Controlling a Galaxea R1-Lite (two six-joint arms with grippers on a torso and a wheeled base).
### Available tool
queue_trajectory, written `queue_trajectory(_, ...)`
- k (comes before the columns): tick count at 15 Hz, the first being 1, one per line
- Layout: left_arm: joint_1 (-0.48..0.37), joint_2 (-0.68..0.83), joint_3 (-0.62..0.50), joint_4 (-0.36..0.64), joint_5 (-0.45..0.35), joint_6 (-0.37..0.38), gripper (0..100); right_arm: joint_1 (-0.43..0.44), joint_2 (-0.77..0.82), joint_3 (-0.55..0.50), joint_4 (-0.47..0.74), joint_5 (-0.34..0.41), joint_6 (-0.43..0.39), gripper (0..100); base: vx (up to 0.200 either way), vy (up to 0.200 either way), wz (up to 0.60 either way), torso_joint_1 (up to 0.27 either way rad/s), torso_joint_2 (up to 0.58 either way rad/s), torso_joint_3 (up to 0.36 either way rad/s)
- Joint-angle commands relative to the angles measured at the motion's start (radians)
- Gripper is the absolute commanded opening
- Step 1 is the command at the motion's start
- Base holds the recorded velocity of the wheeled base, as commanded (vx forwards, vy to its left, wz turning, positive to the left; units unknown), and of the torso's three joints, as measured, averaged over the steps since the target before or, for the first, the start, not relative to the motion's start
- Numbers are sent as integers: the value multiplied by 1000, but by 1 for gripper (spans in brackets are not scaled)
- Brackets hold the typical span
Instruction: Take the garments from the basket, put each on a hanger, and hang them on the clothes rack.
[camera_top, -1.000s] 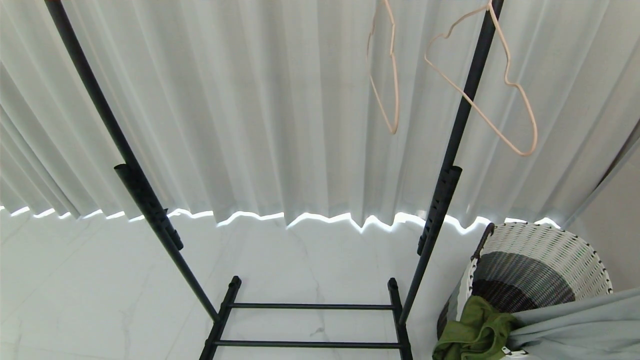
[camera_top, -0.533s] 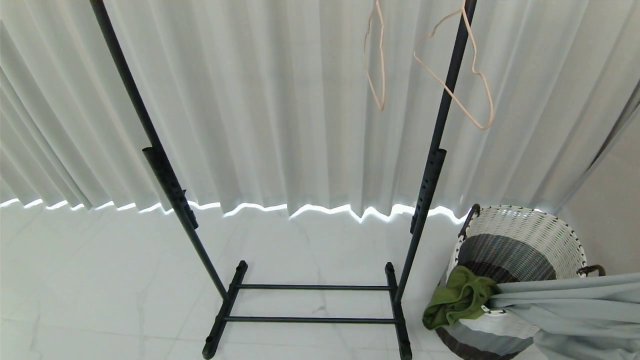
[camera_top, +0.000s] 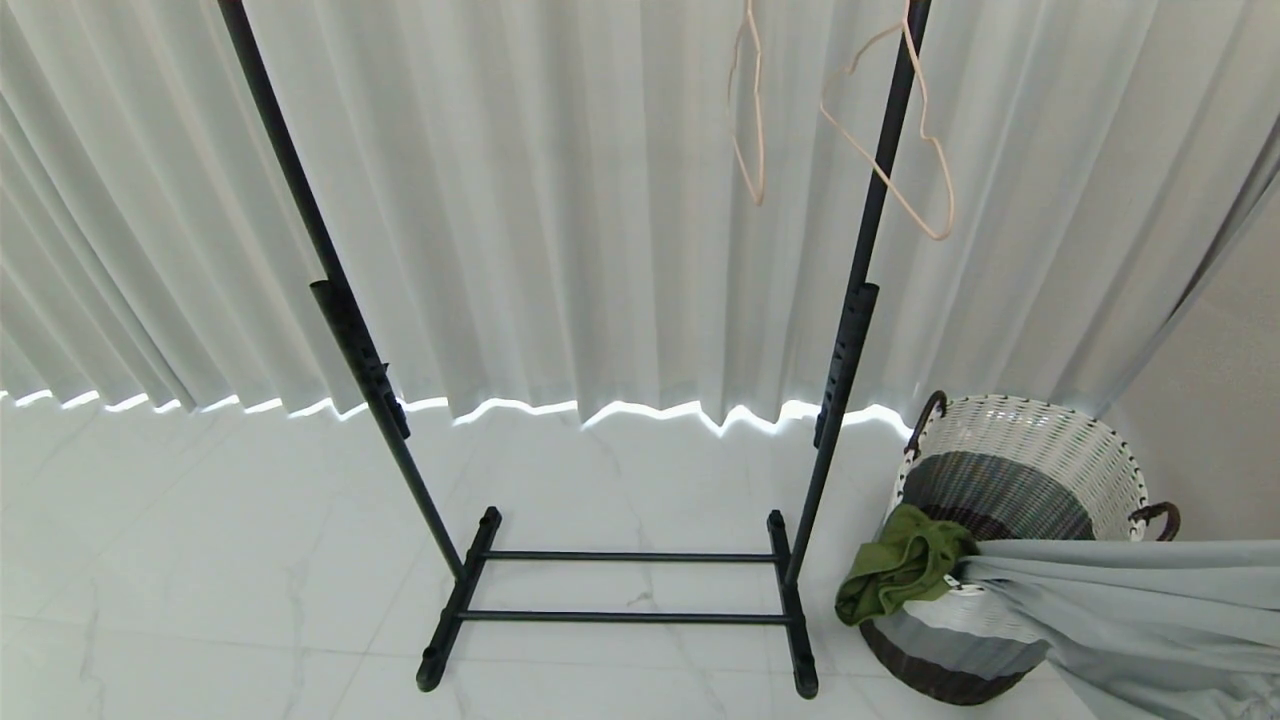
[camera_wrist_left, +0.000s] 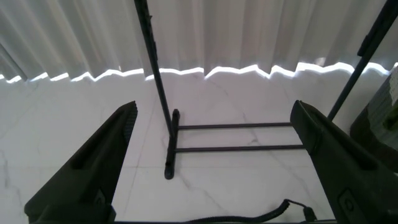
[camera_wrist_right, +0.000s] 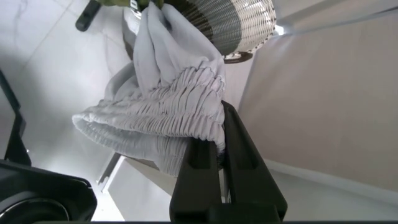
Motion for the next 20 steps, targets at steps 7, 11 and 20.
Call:
queue_trajectory(7, 0, 0, 2, -9, -1, -46, 100, 2, -56, 69, 3, 0, 2, 0, 0, 0, 0, 0, 0, 0)
queue_trajectory(11, -41, 133, -190, -37, -82, -127, 100, 2, -66, 69, 1, 28, 27, 0, 0, 0, 0, 0, 0, 0)
queue_trajectory(20, -320, 1101, -650, -123, -136, -143, 100, 9, -56, -15, -5, 281, 274, 0, 0, 0, 0, 0, 0, 0)
